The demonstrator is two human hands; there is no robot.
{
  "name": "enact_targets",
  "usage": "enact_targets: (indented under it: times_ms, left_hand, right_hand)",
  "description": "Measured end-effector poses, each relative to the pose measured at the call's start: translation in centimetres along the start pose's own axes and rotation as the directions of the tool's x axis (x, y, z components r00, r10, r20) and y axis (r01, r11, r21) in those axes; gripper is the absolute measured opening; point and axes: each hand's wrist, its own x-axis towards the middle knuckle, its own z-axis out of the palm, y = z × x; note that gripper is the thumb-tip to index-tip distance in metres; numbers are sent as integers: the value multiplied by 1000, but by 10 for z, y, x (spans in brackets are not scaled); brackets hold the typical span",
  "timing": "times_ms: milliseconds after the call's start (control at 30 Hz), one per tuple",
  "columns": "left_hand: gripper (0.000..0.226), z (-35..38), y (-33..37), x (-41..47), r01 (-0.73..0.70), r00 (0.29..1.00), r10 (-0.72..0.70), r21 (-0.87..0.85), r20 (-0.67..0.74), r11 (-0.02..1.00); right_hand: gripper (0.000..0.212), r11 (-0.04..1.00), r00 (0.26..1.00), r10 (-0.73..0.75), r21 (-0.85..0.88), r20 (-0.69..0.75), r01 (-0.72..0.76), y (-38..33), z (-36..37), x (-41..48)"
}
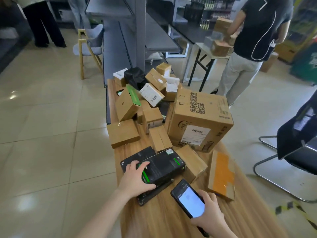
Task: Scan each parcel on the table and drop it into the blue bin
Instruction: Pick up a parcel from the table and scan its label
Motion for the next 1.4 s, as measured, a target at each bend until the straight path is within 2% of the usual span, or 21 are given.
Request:
enact_targets:
  times_ms: [133, 200, 267, 300, 433, 500, 600, 667, 933, 1067, 1133, 1200, 1333, 1400]
  left_hand:
    - [80, -22, -15, 1, 2, 997, 11, -178, 74, 984]
    - [59, -33, -25, 0, 4, 995, 25, -276, 102, 961]
    - [37, -41, -30, 0, 74, 996, -46, -389, 79, 918]
    - [34, -44, -31, 0, 107, 994, -93, -434, 52, 895]
    - [43, -49, -27, -1, 21, 959, -137, -423, -247, 906]
    - [51, -47, -20, -4, -51, 944, -87, -400, -318, 915]
    - [58, -39, -11, -7, -128, 964, 69, -217, -257, 968]
    - [53, -35, -11, -7, -150, 961, 107, -155, -255, 976]
    - [45, -37, -25, -4, -96, 983, 29, -373, -180, 923]
    - [43, -37, -34, -1, -49, 997, 28, -293, -77, 955]
    - [46, -34, -32, -2, -19, 996, -6, -281, -86, 959]
    - [60, -31, -26, -8, 10, 991, -46, -267, -128, 964]
    - [110, -16, -11, -21, 20, 1000, -20, 10, -6, 1000]
    - [116, -8, -9, -24, 28, 999, -29, 78, 13, 997]
  right_hand:
    - [98, 999, 999, -35, -9, -15, 35, -6, -3, 6]
    - [98, 998, 998, -62, -8, -20, 62, -11, -4, 9]
    - [97, 997, 996, -82, -4, -25, 82, -18, -4, 11]
    - [97, 996, 996, -90, -2, -25, 90, -21, -4, 12]
    - [97, 993, 993, -117, 20, -22, 117, -33, -2, 16]
    - [96, 991, 992, -128, 25, -20, 129, -37, 0, 17]
    - [96, 989, 990, -143, 21, -19, 143, -41, 1, 18]
    - [96, 990, 990, -142, 16, -22, 142, -41, 1, 19]
    - [98, 991, 990, -134, 18, -43, 135, -39, -3, 19]
    - [98, 991, 990, -133, 4, -40, 133, -37, -3, 17]
    - [98, 991, 990, -136, -6, -40, 135, -36, -2, 16]
    - [99, 990, 989, -138, -9, -44, 138, -36, -2, 15]
    - [101, 988, 987, -151, -52, -55, 148, -36, -7, 15]
    - [100, 982, 982, -174, -91, -70, 168, -34, -11, 15]
